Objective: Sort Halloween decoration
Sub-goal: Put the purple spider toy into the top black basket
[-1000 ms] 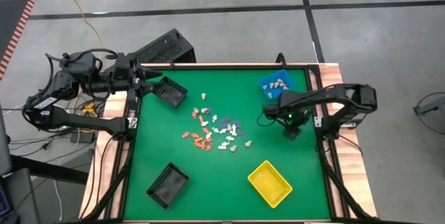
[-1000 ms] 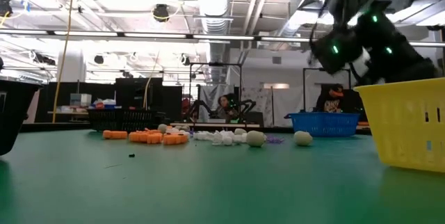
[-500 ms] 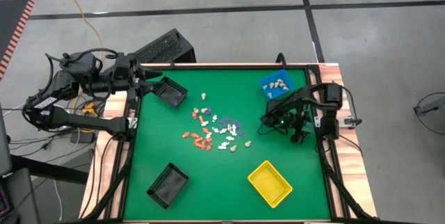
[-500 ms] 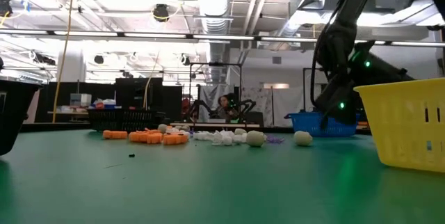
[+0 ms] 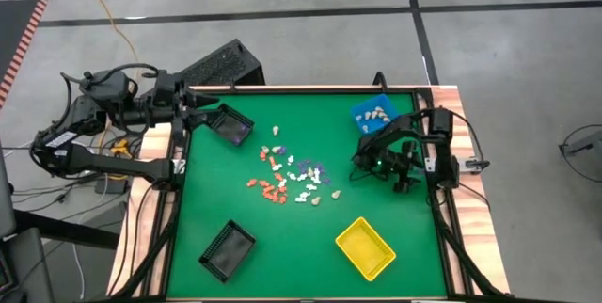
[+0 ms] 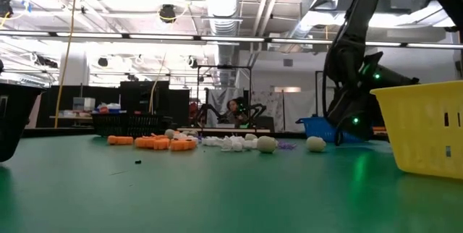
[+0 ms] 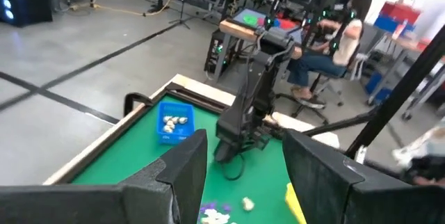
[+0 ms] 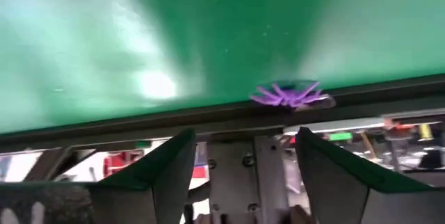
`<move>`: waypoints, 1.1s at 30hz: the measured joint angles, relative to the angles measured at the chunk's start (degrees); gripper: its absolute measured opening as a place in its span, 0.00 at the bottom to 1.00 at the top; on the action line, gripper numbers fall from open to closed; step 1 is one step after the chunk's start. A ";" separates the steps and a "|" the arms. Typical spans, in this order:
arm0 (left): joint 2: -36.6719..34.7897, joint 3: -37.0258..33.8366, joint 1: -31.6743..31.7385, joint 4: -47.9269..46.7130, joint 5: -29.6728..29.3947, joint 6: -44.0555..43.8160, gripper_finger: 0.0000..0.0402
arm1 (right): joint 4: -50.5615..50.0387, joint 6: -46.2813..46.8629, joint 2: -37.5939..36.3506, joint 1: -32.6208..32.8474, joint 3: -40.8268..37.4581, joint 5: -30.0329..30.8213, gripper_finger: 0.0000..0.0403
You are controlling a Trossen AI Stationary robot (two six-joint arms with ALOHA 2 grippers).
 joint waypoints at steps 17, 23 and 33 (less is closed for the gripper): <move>0.00 0.00 0.00 -0.18 -0.36 -0.33 0.44 | 4.84 22.87 -23.27 -0.22 2.03 1.60 0.45; 0.02 0.00 0.00 0.07 -3.32 0.22 0.44 | 3.34 42.55 -32.36 2.45 3.12 1.04 0.20; 0.02 0.00 0.07 1.35 -10.56 3.79 0.44 | 3.29 73.08 -33.60 10.16 -3.30 3.71 0.03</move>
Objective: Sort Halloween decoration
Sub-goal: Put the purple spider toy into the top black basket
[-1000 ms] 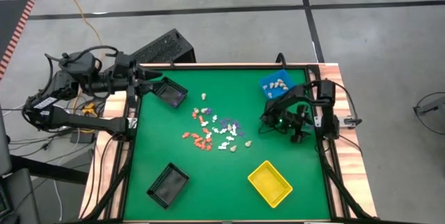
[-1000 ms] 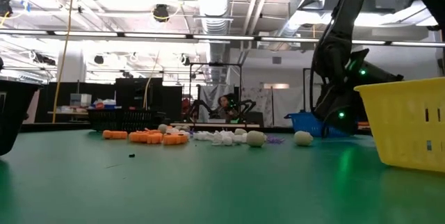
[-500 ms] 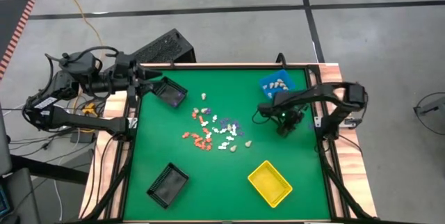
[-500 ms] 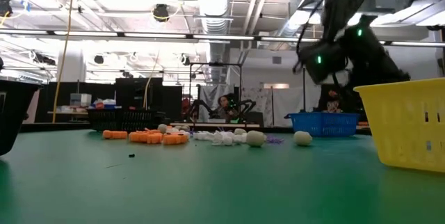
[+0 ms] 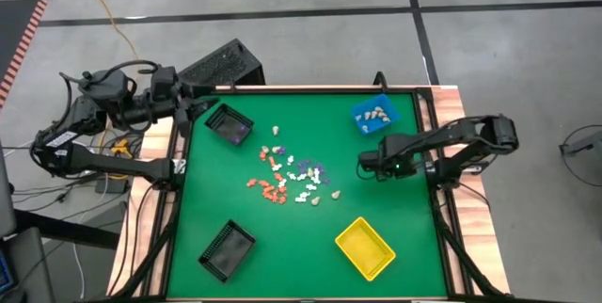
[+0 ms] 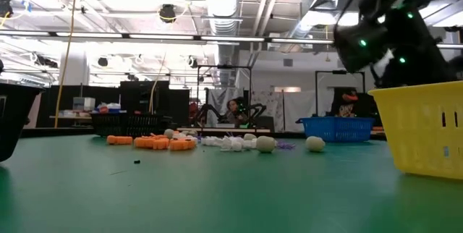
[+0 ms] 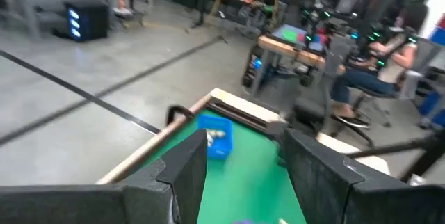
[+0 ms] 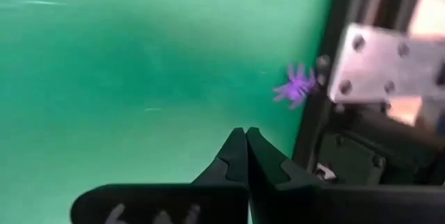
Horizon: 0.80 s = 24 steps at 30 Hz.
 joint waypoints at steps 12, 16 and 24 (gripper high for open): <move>0.00 0.00 0.04 2.85 -6.38 4.09 0.44 | -0.40 16.79 14.85 2.87 0.30 6.14 0.03; -0.01 0.00 0.04 3.01 -7.27 4.77 0.44 | 1.89 30.61 18.33 6.78 4.01 8.70 0.03; 0.00 0.00 0.04 6.28 -10.31 12.81 0.44 | -0.75 43.69 23.35 10.36 6.60 4.68 0.03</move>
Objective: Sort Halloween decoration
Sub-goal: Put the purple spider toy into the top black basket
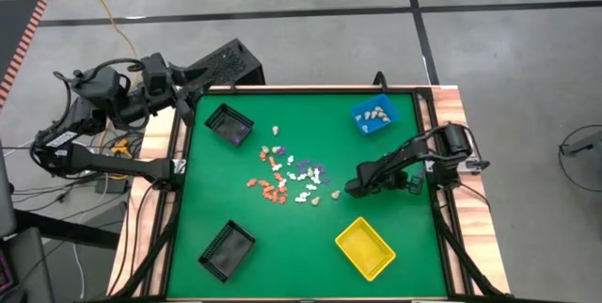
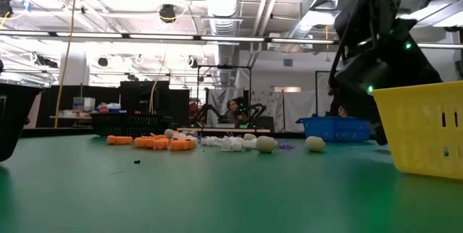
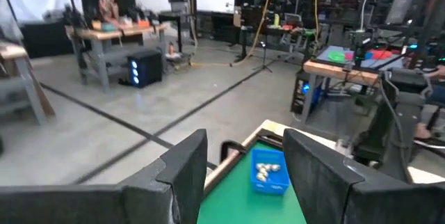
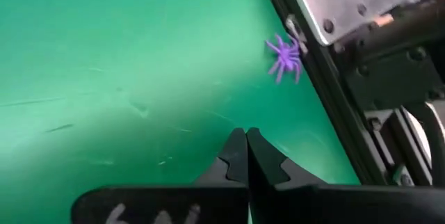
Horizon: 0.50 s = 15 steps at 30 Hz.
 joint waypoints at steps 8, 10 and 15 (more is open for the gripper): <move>0.35 0.01 0.00 3.48 -0.37 6.44 0.44 | -6.66 2.93 -0.33 -2.73 1.33 -2.82 0.07; 0.51 0.01 0.00 3.38 -0.37 8.02 0.44 | -13.62 3.01 -1.87 -1.97 1.98 -2.82 0.07; 3.47 0.03 0.48 2.43 2.19 7.50 0.44 | -14.35 1.19 -8.64 1.38 2.72 0.73 0.03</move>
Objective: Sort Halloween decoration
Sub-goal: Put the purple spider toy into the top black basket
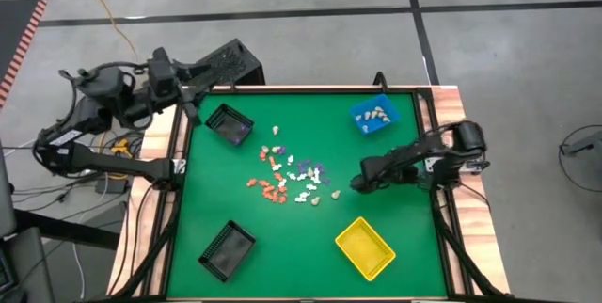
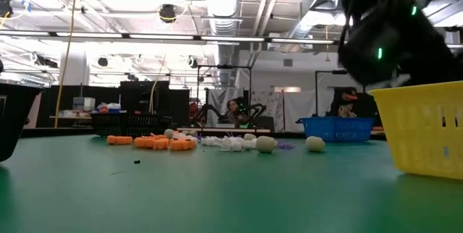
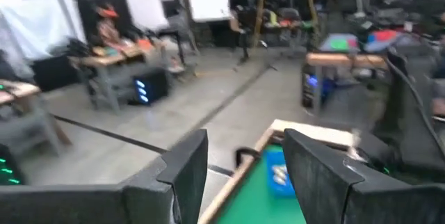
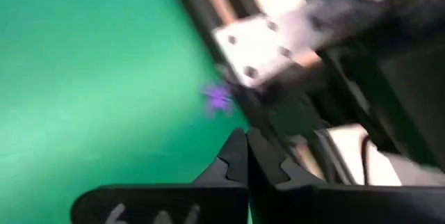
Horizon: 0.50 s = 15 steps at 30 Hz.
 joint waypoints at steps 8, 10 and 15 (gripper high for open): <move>12.08 -0.12 9.56 4.28 29.17 -9.46 0.21 | -1.00 -2.95 -12.05 8.97 7.37 5.25 0.04; 15.35 0.02 12.50 8.87 38.69 -12.39 0.12 | -0.94 -2.59 -13.96 10.98 7.34 5.03 0.04; 24.64 -0.05 17.05 14.73 56.31 -25.03 0.02 | -1.09 -12.57 -13.19 11.74 4.31 -5.76 0.03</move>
